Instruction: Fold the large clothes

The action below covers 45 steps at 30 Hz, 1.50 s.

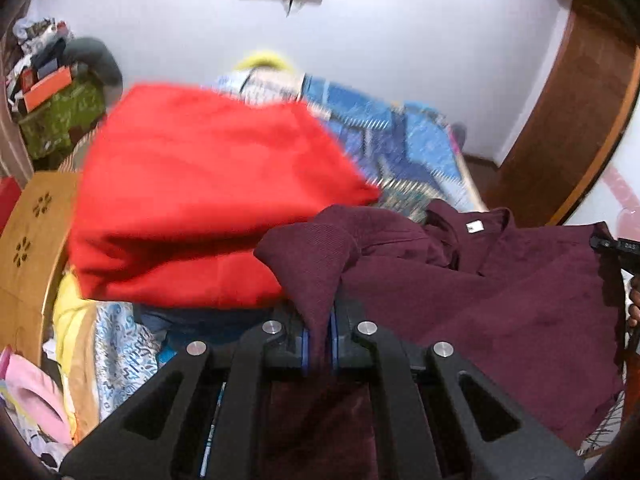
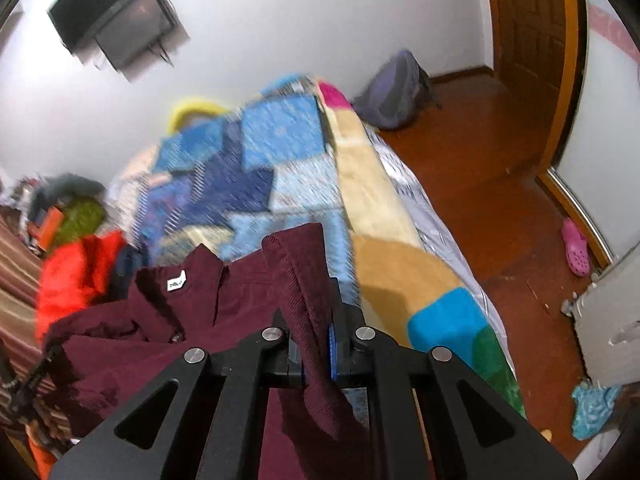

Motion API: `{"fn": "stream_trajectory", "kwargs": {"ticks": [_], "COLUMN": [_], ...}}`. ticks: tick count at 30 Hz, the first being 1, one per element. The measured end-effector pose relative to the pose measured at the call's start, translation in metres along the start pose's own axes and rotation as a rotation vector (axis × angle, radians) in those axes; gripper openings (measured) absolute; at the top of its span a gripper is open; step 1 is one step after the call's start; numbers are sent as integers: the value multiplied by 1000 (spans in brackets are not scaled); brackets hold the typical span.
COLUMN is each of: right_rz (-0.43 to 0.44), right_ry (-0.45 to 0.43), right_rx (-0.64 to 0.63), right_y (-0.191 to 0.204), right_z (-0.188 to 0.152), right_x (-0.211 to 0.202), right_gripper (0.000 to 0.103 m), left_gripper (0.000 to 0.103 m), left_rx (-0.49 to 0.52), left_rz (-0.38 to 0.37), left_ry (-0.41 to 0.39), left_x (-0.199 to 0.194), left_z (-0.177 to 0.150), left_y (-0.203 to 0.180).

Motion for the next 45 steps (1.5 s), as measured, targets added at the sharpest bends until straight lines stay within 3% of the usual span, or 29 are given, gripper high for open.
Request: {"fn": "stream_trajectory", "kwargs": {"ticks": [4,9,15,21,24,26,30,32,33,36,41,45], "right_rz": [-115,-135,-111,-121,-104,-107,-106,-118,-118,-121,-129,-144], "right_ry": [66,98,93,1,-41,-75,-127,-135,-140,-157,-149,-140], "right_rx": [-49,-59,-17,-109,-156,-179,-210,-226,-234,-248,-246,-213], "right_y": [-4,-14,-16,-4,3,7,11,14,14,13,3,-10], "right_z": [-15,-20,-20,-32,-41,-49,-65,-73,-78,-94,-121,-141], "right_x": [41,49,21,-26,-49,-65,-88,-95,-98,-107,-116,-122], "right_gripper": [7,13,22,25,29,38,63,72,77,78,78,78], "left_gripper": [11,15,21,25,42,56,73,94,97,97,97,97], "left_rx": [2,-7,23,24,31,34,31,16,9,-15,-77,-122], "left_rz": [98,92,125,143,151,158,183,214,221,231,220,193], "left_ry": [76,87,100,56,12,-16,-59,-72,-84,-94,-44,48], "left_x": [42,45,31,-1,-23,-38,-71,-86,-93,-108,-122,-118], "left_z": [-15,-18,-18,-23,-26,-28,-38,-46,-51,-69,-106,-147], "left_y": [11,17,5,1,-1,-1,2,7,10,18,37,46]}}
Point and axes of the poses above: each gripper's, at about its wrist camera, not at the fingertips, and x roughly the way its jaws point, y to its left, z to its top, the point moved 1 cm from there along x, roughly the way its jaws point, and after that the axes turned 7 degrees about -z, right-handed, at the moved point
